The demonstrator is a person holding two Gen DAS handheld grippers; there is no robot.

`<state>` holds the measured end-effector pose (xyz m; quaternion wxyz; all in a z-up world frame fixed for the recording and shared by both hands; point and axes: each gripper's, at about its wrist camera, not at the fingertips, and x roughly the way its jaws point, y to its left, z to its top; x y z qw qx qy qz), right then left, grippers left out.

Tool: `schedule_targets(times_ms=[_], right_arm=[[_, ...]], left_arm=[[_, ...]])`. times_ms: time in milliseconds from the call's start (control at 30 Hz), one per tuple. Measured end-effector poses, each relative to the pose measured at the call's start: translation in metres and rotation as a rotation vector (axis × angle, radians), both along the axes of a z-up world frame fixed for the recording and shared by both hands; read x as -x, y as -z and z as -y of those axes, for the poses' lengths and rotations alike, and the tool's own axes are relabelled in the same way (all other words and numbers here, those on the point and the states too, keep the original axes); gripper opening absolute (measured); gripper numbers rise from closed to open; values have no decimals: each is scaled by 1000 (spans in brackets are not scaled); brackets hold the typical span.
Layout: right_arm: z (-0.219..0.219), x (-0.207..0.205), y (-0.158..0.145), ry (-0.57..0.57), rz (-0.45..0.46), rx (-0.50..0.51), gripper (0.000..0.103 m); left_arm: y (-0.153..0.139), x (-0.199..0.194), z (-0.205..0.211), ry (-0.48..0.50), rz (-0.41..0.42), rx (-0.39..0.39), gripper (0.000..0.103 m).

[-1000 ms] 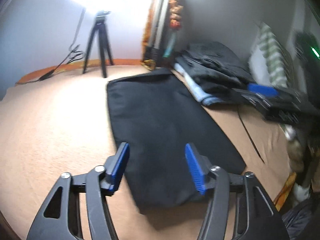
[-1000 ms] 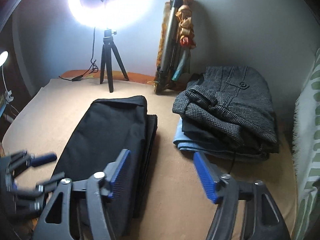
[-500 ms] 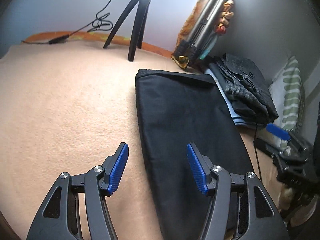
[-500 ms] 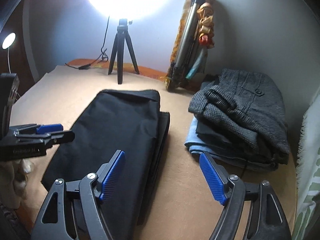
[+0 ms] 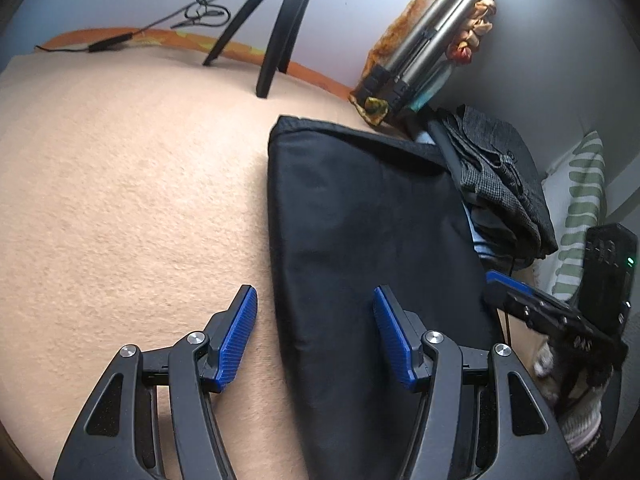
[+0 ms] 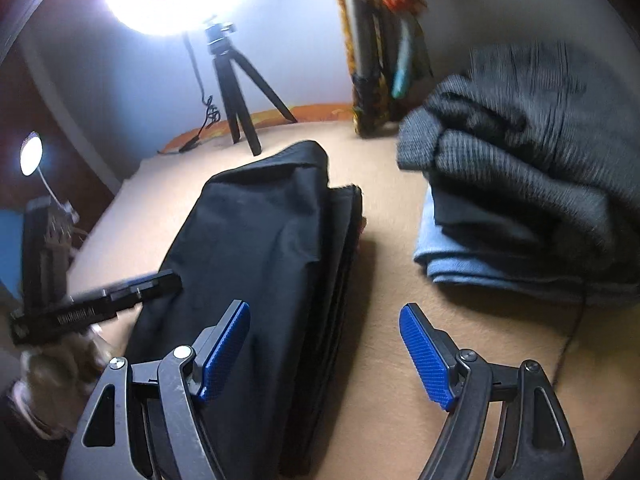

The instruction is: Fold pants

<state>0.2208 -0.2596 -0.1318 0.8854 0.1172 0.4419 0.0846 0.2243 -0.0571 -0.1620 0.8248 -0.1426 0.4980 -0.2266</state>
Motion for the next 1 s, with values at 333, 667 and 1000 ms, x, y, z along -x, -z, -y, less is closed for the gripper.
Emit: schedule_targets(times_ms=[333,667,1000], right_arm=[[15,-24,32,-41,-58,-194,78],[17,-26,33,-72,-55,-239,65],[9,-24,37,-119,-58,-289,55]], left_arm=[[2,-6,1,10,6,25,60],[3,-8,1,18,1,55,57],[4,-8,9,41,5,49,43]])
